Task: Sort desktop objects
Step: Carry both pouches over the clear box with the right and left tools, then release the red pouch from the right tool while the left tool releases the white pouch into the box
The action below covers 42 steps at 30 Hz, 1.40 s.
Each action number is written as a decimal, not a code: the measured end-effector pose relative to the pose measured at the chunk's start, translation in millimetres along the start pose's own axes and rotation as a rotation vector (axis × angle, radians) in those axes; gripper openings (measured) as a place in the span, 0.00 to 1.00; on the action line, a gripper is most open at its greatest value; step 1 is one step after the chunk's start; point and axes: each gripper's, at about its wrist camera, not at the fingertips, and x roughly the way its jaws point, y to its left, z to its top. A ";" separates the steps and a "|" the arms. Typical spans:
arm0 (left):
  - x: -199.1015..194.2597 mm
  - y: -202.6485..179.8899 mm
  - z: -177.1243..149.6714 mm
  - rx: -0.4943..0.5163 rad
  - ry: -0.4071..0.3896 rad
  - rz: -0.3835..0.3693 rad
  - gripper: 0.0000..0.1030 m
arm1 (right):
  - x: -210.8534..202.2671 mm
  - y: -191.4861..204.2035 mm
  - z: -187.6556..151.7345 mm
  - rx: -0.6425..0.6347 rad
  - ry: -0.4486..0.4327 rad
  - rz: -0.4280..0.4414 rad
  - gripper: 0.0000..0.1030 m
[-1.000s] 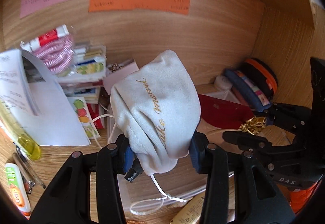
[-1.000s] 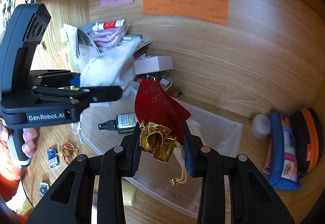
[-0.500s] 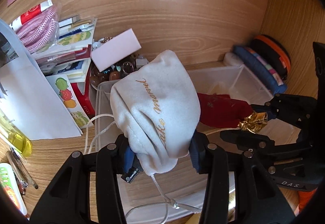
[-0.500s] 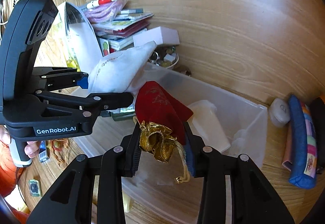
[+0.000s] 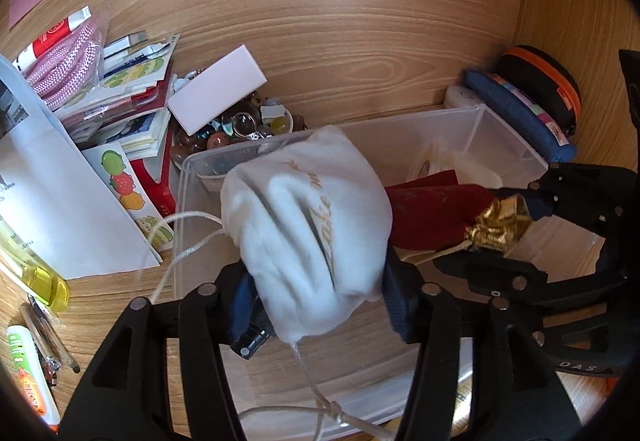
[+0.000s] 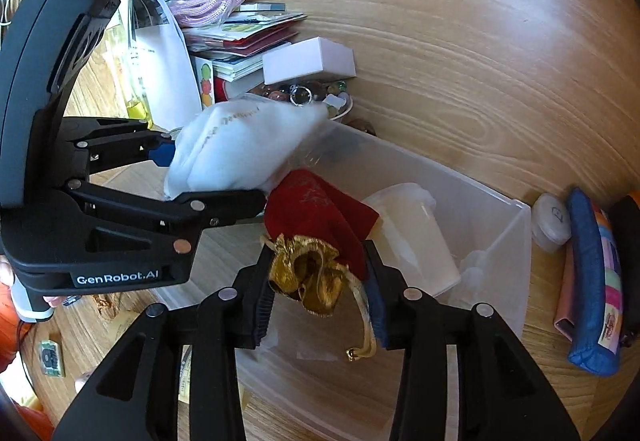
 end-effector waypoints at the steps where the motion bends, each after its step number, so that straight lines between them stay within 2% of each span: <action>1: 0.2 0.1 -0.5 0.001 0.004 -0.001 0.54 | 0.0 -0.6 -0.3 0.001 -0.002 -0.003 0.38; 9: -2.6 4.0 -0.5 -0.021 0.013 -0.030 0.57 | 0.2 -5.8 -1.7 0.026 0.001 0.010 0.45; 11: -5.7 5.1 -0.6 -0.024 0.009 -0.038 0.57 | -1.0 -5.2 -1.8 0.023 -0.004 0.004 0.51; 14: -11.4 4.0 0.0 -0.017 -0.006 -0.036 0.59 | -4.5 -3.8 -1.9 0.011 -0.016 -0.015 0.60; 21: -34.8 7.4 5.8 -0.030 -0.080 -0.062 0.71 | -16.9 4.6 -0.5 -0.036 -0.054 -0.037 0.66; 28: -52.9 9.2 16.9 -0.044 -0.111 -0.102 0.71 | -37.9 11.1 5.6 -0.080 -0.123 -0.064 0.75; 40: -104.1 9.9 18.3 -0.034 -0.174 -0.061 0.74 | -71.9 22.1 7.3 -0.087 -0.171 -0.103 0.78; 42: -112.6 11.9 13.9 -0.039 -0.174 -0.052 0.79 | -78.1 23.9 5.1 -0.082 -0.175 -0.112 0.78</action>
